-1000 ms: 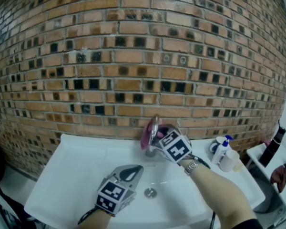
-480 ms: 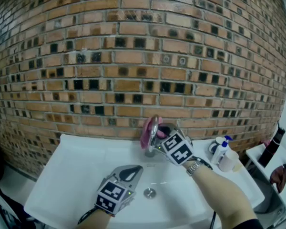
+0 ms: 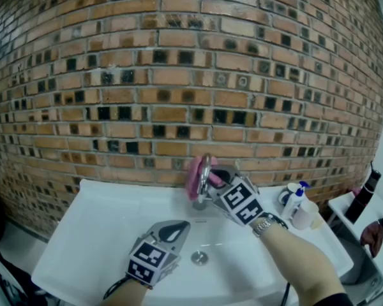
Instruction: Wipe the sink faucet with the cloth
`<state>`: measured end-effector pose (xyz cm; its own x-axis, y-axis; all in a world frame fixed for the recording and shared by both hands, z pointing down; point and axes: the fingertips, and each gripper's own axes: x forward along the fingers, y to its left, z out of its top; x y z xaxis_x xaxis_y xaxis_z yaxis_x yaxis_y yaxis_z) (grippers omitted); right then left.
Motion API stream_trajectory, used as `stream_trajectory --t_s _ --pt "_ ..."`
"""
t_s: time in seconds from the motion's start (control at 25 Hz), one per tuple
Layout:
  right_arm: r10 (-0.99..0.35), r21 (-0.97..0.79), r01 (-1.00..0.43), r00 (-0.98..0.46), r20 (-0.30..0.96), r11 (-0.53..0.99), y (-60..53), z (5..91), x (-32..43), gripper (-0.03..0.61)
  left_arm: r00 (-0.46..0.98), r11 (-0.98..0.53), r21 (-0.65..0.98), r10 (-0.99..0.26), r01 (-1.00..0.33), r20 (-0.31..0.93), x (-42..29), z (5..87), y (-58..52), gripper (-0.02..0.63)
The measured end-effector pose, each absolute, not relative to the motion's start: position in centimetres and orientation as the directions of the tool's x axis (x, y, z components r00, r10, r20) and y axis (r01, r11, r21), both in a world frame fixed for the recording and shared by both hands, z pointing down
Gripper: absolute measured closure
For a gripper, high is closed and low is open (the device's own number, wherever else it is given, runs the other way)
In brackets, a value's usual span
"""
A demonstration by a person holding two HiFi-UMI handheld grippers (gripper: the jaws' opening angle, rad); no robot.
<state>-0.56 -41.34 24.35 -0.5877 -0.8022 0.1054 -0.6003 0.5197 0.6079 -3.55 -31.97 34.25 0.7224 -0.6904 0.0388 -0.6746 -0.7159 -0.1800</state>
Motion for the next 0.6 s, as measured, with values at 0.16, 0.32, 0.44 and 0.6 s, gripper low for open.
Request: stream_trajectory --t_s 0.16,0.32,0.44,0.6 --pt "-0.795 0.607 -0.599 -0.599 0.094 0.523 -40.7 24.3 -0.4 0.494 0.724 -0.718 -0.182 -0.688 -0.672 0.040 -3.5 34.3 -31.9 0.597" --pt "-0.788 0.607 -0.596 -0.610 0.083 0.525 -40.1 24.3 -0.2 0.494 0.724 -0.718 -0.183 -0.688 -0.672 0.042 -3.5 34.4 -32.0 0.597" --pt "-0.785 0.613 -0.592 -0.615 0.075 0.522 -39.7 24.3 -0.1 0.494 0.723 -0.717 -0.184 -0.689 -0.672 0.044 -3.5 34.6 -32.0 0.597" --pt "-0.781 0.625 -0.585 -0.621 0.065 0.517 -39.1 24.4 0.1 0.494 0.723 -0.717 -0.184 -0.690 -0.672 0.046 -3.5 34.7 -32.1 0.597"
